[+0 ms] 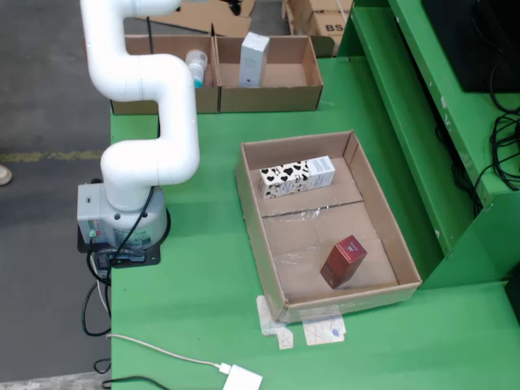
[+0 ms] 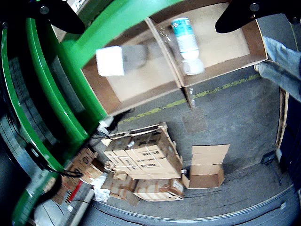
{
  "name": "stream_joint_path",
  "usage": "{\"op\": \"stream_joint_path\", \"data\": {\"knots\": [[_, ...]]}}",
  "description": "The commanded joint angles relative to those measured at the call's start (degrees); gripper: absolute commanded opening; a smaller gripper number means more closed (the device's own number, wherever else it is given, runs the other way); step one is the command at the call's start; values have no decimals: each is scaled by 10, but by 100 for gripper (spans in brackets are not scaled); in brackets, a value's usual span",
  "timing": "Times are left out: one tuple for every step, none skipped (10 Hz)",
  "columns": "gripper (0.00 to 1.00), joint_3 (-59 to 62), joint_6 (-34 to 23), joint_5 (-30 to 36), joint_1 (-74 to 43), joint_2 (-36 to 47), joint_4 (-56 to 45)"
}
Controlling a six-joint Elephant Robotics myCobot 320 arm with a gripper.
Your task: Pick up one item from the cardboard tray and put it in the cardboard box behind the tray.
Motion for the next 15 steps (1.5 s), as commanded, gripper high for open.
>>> {"op": "stream_joint_path", "data": {"knots": [[100, -359, 80, 36, -37, 302, -134], [100, -537, 103, 38, -44, 444, -95], [100, -629, 112, 42, -57, 532, -86], [100, -690, 112, 54, -79, 597, -84], [100, -745, 92, 64, -116, 652, -70], [100, -796, 67, 73, -165, 719, -69], [100, -833, 42, 80, -211, 764, -63], [100, -878, -16, 97, -297, 811, -41], [100, -919, -69, 117, -375, 848, -15], [100, -972, -127, 140, -468, 888, 16], [100, -1039, -200, 170, -571, 936, 59], [100, -1105, -332, 229, -752, 932, 145], [100, -1127, -436, 276, -901, 909, 194], [100, -1127, -436, 276, -901, 909, 194], [100, -1141, -506, 308, -1006, 884, 233]]}}
